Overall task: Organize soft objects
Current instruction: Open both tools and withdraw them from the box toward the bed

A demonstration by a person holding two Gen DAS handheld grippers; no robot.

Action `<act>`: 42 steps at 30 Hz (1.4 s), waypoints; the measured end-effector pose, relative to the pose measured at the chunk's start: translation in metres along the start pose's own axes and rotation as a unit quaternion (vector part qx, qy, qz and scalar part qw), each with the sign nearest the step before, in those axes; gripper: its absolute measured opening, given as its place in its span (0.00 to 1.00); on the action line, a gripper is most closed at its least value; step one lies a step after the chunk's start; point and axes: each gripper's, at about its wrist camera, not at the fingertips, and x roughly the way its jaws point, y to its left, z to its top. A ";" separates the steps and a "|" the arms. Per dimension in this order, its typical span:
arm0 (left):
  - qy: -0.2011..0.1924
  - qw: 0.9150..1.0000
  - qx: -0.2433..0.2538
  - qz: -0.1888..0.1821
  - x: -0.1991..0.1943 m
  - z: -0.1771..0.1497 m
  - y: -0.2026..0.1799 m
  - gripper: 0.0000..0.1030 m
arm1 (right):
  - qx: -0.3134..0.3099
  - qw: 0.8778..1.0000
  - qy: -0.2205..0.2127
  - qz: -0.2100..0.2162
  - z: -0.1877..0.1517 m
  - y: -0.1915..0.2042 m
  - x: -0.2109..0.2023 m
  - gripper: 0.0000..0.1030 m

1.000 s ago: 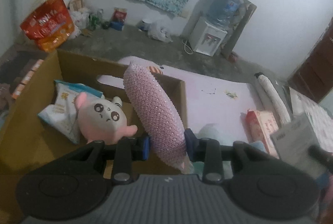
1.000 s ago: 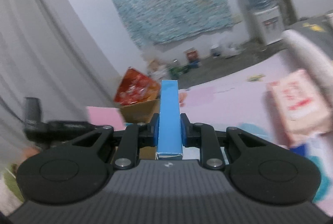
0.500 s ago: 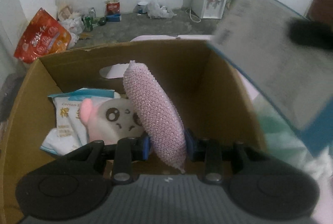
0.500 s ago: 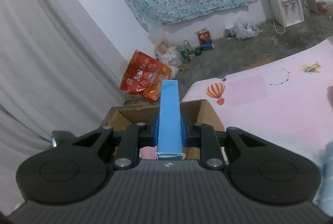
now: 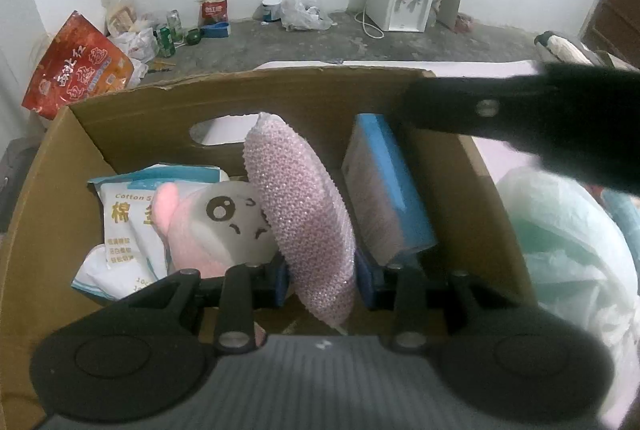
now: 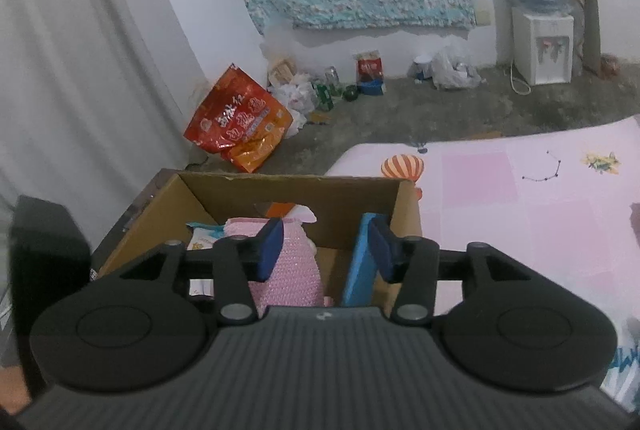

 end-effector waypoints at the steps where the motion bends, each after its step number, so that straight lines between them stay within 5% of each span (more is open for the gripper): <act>1: -0.001 1.000 0.003 0.002 0.000 0.000 -0.002 0.35 | 0.004 1.000 -0.004 0.007 0.001 -0.004 -0.006 0.46; 7: 0.009 1.000 0.014 0.005 0.005 0.004 -0.010 0.38 | 0.016 0.999 -0.027 0.023 -0.001 -0.040 -0.062 0.51; 9: 0.009 1.000 0.013 0.011 0.002 0.004 -0.012 0.45 | 0.016 0.999 -0.032 0.026 -0.002 -0.050 -0.078 0.53; 11: 0.002 1.000 0.006 0.018 -0.005 0.004 -0.012 0.62 | 0.015 0.999 -0.037 0.033 -0.005 -0.061 -0.097 0.56; 23: -0.061 0.998 -0.023 0.014 -0.094 -0.008 -0.020 0.70 | 0.034 0.997 -0.066 0.024 -0.037 -0.144 -0.222 0.64; 33: -0.103 0.992 -0.071 -0.015 -0.175 -0.036 -0.050 0.82 | 0.071 0.994 -0.084 -0.016 -0.102 -0.215 -0.333 0.65; 37: -0.130 0.990 -0.045 -0.025 -0.201 -0.054 -0.084 0.87 | 0.100 0.989 -0.097 -0.041 -0.137 -0.246 -0.381 0.71; 42: -0.158 0.984 0.003 -0.087 -0.219 -0.086 -0.137 0.92 | 0.142 0.980 -0.110 -0.085 -0.184 -0.282 -0.430 0.77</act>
